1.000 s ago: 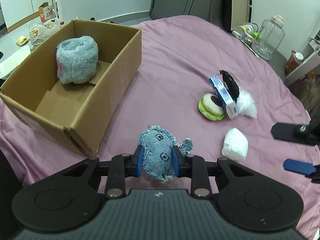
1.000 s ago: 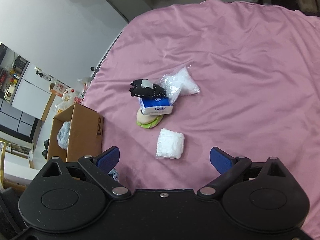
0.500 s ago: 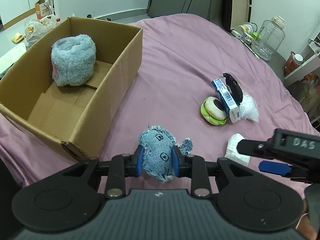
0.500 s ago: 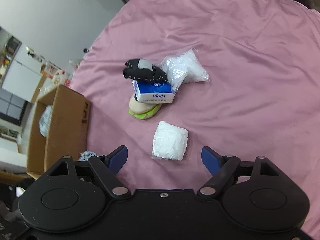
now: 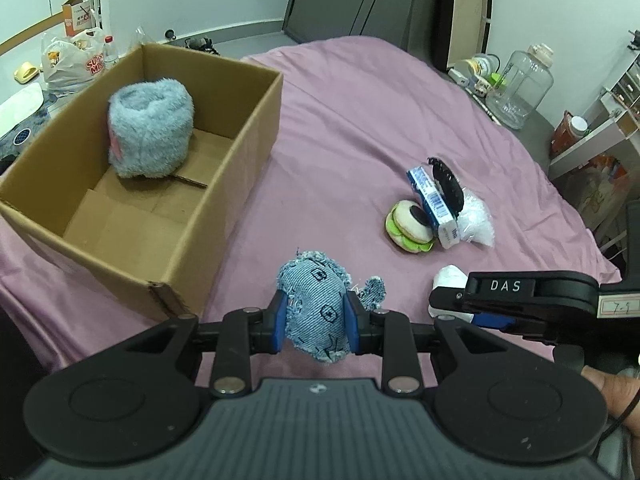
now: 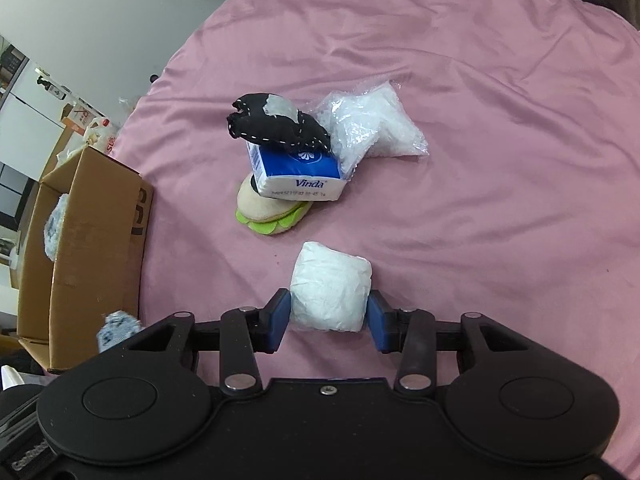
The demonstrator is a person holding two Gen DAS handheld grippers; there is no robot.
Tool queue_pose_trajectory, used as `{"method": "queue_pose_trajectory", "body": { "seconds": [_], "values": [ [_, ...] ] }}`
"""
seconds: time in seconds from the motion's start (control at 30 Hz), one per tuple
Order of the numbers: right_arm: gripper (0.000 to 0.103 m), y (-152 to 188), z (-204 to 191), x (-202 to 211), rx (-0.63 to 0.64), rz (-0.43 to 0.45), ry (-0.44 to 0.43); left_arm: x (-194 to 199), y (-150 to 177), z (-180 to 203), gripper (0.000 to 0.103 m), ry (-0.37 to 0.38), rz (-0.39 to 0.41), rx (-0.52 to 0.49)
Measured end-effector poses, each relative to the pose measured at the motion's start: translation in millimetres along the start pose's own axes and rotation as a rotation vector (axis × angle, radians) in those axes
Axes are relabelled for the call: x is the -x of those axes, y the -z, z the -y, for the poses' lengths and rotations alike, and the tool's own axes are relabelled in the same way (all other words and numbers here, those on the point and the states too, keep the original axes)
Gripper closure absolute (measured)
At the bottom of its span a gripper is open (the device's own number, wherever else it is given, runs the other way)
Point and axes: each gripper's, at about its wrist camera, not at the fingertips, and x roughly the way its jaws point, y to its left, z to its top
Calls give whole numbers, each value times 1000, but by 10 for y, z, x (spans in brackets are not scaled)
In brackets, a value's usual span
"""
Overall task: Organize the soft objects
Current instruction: 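Hold the denim plush in the left tool while the right tool grasps the white bundle, then carry the denim plush and white bundle with both tools into the box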
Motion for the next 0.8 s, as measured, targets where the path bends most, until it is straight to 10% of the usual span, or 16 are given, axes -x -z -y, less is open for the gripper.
{"method": "queue_pose_trajectory", "body": {
  "seconds": [0.8],
  "values": [
    [62, 218, -587, 812, 86, 209, -92, 871, -302, -354, 75, 49, 184, 20]
  ]
}}
